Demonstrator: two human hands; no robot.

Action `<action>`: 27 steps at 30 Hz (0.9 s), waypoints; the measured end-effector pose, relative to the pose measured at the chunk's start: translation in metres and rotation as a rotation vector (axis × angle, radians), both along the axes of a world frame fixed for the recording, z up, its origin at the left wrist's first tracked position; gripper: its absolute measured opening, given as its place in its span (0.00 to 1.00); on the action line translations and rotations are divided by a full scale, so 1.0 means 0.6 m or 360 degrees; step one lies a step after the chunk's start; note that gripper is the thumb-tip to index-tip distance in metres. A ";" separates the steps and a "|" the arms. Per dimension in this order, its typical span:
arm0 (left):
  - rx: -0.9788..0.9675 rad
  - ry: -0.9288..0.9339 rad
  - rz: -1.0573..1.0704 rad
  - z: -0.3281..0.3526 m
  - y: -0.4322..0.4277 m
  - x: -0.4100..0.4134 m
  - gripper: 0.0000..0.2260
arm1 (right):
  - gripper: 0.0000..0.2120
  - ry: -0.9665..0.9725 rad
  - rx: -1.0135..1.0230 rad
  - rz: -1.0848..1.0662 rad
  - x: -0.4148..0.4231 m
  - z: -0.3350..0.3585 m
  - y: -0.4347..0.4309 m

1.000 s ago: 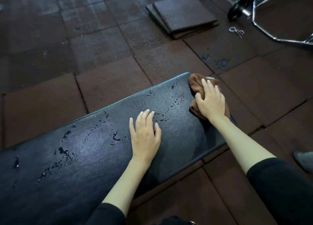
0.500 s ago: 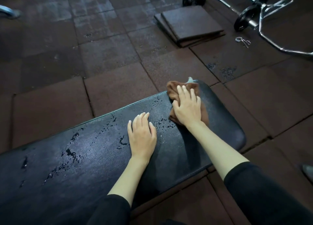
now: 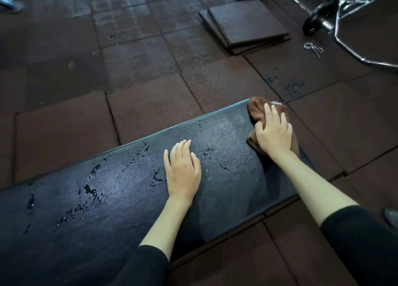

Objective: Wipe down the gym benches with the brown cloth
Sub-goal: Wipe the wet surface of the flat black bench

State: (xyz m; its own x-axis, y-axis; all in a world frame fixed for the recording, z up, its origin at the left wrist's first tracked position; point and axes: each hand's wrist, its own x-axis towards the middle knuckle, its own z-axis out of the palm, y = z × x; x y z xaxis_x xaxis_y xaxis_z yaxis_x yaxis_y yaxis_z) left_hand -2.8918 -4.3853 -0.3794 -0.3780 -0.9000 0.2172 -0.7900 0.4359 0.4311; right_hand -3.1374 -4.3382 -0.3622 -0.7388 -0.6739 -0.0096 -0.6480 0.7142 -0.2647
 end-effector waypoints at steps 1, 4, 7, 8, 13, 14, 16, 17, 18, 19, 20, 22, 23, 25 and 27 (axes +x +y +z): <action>-0.0010 0.0007 -0.0002 0.000 0.000 0.000 0.20 | 0.29 -0.0004 0.0003 -0.0045 0.000 0.000 -0.014; -0.0013 0.0042 -0.0014 0.000 0.001 0.000 0.20 | 0.29 0.0054 0.0043 -0.0008 0.027 -0.003 -0.053; -0.0017 0.0112 -0.0019 0.004 0.003 0.002 0.20 | 0.29 0.0042 0.0061 0.0193 0.077 -0.001 -0.080; -0.0017 0.0140 -0.0009 0.006 0.002 0.003 0.19 | 0.29 0.0028 0.0061 0.0253 0.096 -0.002 -0.087; -0.0010 0.0202 0.0088 0.015 0.004 0.011 0.19 | 0.34 0.0006 0.0059 0.0572 0.201 -0.002 -0.097; -0.0004 0.0200 0.0113 0.018 0.006 0.016 0.19 | 0.34 0.0000 0.0063 0.0657 0.216 -0.002 -0.094; 0.0011 0.0181 0.0138 0.021 0.012 0.029 0.19 | 0.33 -0.0004 0.0058 0.0822 0.224 -0.001 -0.080; 0.0011 0.0166 0.0141 0.022 0.016 0.038 0.19 | 0.32 0.0005 0.0036 0.0893 0.217 -0.001 -0.070; 0.0009 0.0151 0.0141 0.022 0.019 0.049 0.19 | 0.32 0.0029 0.0017 0.0948 0.207 -0.002 -0.058; 0.0012 0.0136 0.0142 0.022 0.021 0.059 0.20 | 0.31 0.0063 0.0005 0.0977 0.195 -0.003 -0.045; 0.0020 0.0123 0.0145 0.022 0.023 0.068 0.20 | 0.30 0.0092 -0.0004 0.0966 0.182 -0.005 -0.032; 0.0047 0.0100 0.0153 0.020 0.030 0.086 0.20 | 0.30 0.0109 -0.0020 0.0826 0.153 -0.006 -0.005; 0.0059 0.0090 0.0156 0.020 0.034 0.095 0.20 | 0.30 0.0101 -0.0022 0.0711 0.139 -0.006 0.008; 0.0069 0.0078 0.0156 0.018 0.043 0.112 0.20 | 0.31 0.0063 -0.0011 0.0457 0.111 -0.004 0.035; 0.0074 0.0060 0.0145 0.017 0.053 0.129 0.20 | 0.31 0.0036 -0.0008 0.0262 0.095 -0.003 0.060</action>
State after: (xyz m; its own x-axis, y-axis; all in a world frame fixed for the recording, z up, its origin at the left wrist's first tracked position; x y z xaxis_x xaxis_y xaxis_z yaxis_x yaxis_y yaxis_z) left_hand -2.8144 -4.3537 -0.3694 -0.2864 -0.9397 0.1868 -0.8085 0.3417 0.4792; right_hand -3.0807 -4.3020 -0.3639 -0.6183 -0.7859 0.0095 -0.7620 0.5965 -0.2519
